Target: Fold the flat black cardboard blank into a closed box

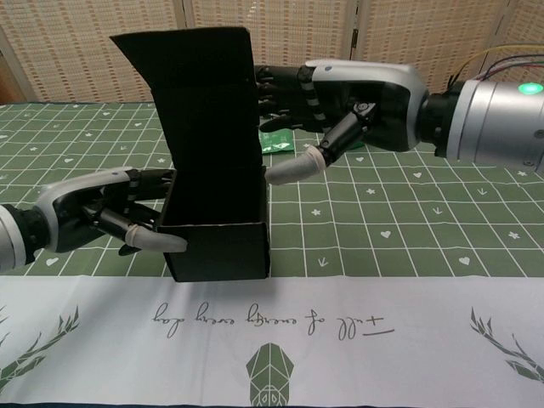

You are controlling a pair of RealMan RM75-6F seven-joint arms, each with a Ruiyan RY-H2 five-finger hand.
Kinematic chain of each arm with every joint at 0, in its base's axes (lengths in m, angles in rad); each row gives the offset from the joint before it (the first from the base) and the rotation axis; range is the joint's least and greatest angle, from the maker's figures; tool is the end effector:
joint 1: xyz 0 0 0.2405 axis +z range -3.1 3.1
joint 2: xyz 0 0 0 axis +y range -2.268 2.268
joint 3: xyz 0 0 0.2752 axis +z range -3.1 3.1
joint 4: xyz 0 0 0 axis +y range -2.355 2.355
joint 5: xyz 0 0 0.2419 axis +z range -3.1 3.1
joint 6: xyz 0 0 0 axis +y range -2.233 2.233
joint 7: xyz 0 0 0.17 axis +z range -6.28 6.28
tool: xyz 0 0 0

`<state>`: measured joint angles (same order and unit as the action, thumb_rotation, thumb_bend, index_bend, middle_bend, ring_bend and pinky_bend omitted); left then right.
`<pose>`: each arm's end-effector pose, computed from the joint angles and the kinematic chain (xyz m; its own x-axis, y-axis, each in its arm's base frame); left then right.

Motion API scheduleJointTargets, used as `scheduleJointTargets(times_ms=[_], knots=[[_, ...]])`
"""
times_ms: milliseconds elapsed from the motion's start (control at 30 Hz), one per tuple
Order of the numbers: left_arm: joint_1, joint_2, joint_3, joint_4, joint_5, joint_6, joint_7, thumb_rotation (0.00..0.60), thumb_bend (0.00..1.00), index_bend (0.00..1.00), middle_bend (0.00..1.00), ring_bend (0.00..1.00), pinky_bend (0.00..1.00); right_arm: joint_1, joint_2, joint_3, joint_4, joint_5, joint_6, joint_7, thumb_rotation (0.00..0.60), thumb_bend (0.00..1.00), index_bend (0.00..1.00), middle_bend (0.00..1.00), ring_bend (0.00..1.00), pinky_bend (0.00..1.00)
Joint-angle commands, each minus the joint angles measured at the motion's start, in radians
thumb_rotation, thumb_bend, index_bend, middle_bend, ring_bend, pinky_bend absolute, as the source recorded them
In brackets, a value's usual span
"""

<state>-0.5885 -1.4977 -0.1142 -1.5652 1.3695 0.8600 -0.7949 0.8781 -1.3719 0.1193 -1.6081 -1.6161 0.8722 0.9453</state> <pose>-0.1798 0.3191 -0.0725 -0.4847 0.6145 0.6225 0.8260 0.0874 0.5569 -0.0709 -0.3530 -0.0351 -0.1707 -0.7696 0.6153 -0.7730 -0.2827 -0.5680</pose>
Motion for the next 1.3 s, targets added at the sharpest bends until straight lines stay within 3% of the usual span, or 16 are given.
scheduleJointTargets(times_ms=[33,267,467,967,1300], knots=[[0.0,0.001,0.002,0.001,0.002,0.0,0.002,0.6,0.02,0.28,0.32,0.67,0.81,0.005,0.002,-0.004,-0.014,-0.007,0.011,0.023,0.6,0.0,0.0,0.0,0.0,0.01],[-0.004,-0.002,-0.001,0.011,-0.016,-0.013,0.012,0.6,0.02,0.28,0.32,0.67,0.81,0.025,0.032,-0.048,-0.04,-0.063,0.012,0.058,0.6,0.0,0.0,0.0,0.0,0.01],[-0.006,-0.01,-0.006,0.022,-0.029,-0.018,0.023,0.6,0.02,0.28,0.32,0.67,0.81,0.041,0.079,-0.071,-0.085,-0.061,-0.015,0.016,0.6,0.0,0.0,0.0,0.0,0.01],[0.003,-0.046,-0.006,0.063,-0.048,-0.008,0.064,0.6,0.02,0.27,0.32,0.67,0.81,0.053,0.129,-0.081,-0.178,0.052,-0.116,-0.339,0.6,0.0,0.0,0.02,0.0,0.01],[0.016,-0.04,-0.009,0.044,-0.068,-0.012,0.064,0.6,0.02,0.27,0.32,0.67,0.81,0.037,0.118,-0.095,-0.231,0.096,-0.126,-0.681,0.6,0.0,0.0,0.02,0.0,0.01]])
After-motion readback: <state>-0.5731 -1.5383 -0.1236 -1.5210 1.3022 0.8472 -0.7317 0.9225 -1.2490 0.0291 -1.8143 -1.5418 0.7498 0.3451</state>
